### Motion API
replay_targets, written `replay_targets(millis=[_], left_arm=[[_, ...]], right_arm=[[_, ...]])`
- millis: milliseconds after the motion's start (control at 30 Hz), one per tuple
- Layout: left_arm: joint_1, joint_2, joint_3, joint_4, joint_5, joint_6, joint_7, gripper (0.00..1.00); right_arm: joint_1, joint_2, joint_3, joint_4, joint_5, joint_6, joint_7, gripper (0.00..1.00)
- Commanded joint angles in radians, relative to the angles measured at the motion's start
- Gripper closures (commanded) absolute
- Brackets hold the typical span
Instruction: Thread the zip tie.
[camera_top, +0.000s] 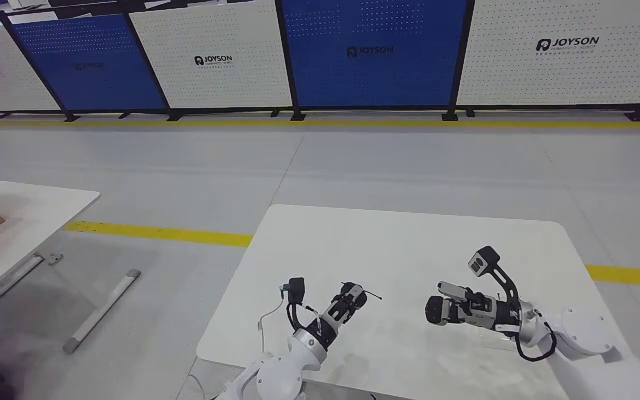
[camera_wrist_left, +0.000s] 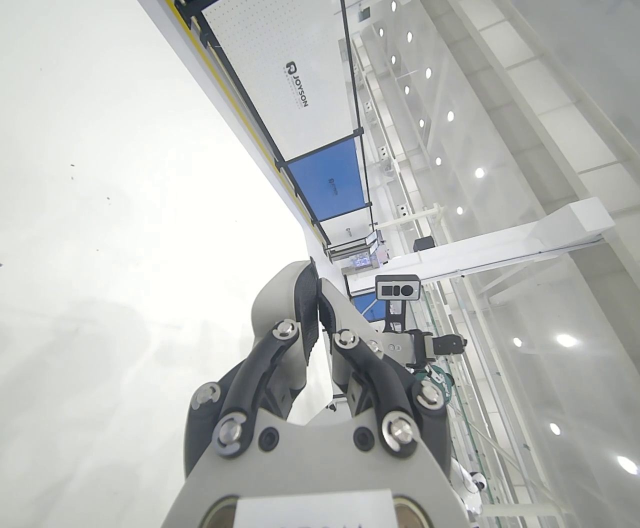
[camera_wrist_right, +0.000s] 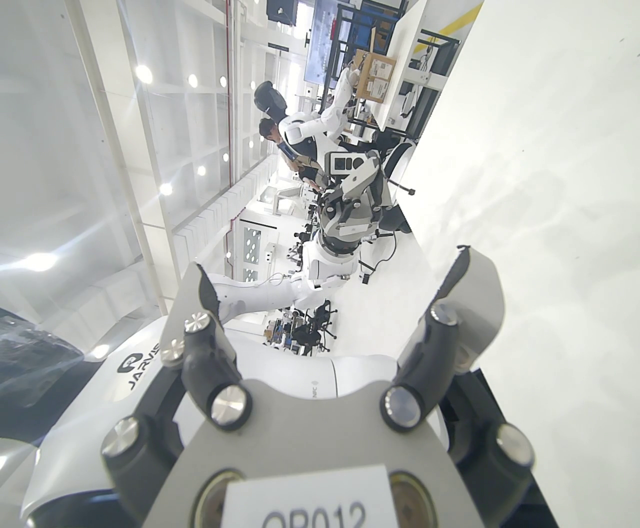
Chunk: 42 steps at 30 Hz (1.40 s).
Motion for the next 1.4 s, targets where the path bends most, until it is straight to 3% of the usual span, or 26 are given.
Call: replay_targets(millis=[0, 100, 233, 400, 467, 933, 1033, 1233, 1367], left_arm=[[0.0, 0.0, 0.0, 0.0, 0.0, 0.0, 0.0, 1.0], [0.0, 0.0, 0.0, 0.0, 0.0, 0.0, 0.0, 1.0], [0.0, 0.0, 0.0, 0.0, 0.0, 0.0, 0.0, 1.0], [0.0, 0.0, 0.0, 0.0, 0.0, 0.0, 0.0, 1.0], [0.0, 0.0, 0.0, 0.0, 0.0, 0.0, 0.0, 1.0], [0.0, 0.0, 0.0, 0.0, 0.0, 0.0, 0.0, 1.0], [0.0, 0.0, 0.0, 0.0, 0.0, 0.0, 0.0, 1.0], [0.0, 0.0, 0.0, 0.0, 0.0, 0.0, 0.0, 1.0], [0.0, 0.0, 0.0, 0.0, 0.0, 0.0, 0.0, 1.0]], right_arm=[[0.0, 0.0, 0.0, 0.0, 0.0, 0.0, 0.0, 0.0], [-0.012, 0.009, 0.022, -0.033, -0.09, -0.003, -0.038, 0.0], [-0.041, 0.04, 0.117, -0.06, -0.166, 0.002, 0.022, 0.0], [-0.086, 0.082, 0.232, -0.13, -0.323, 0.055, 0.113, 0.0], [-0.101, 0.093, 0.261, -0.16, -0.4, 0.087, 0.087, 0.0], [-0.113, 0.095, 0.268, -0.182, -0.417, 0.095, 0.071, 0.0], [-0.121, 0.1, 0.293, -0.185, -0.445, 0.065, 0.046, 0.0], [-0.16, 0.134, 0.417, -0.238, -0.576, 0.013, 0.126, 0.0], [-0.133, 0.147, 0.408, -0.254, -0.668, 0.0, 0.247, 0.0]])
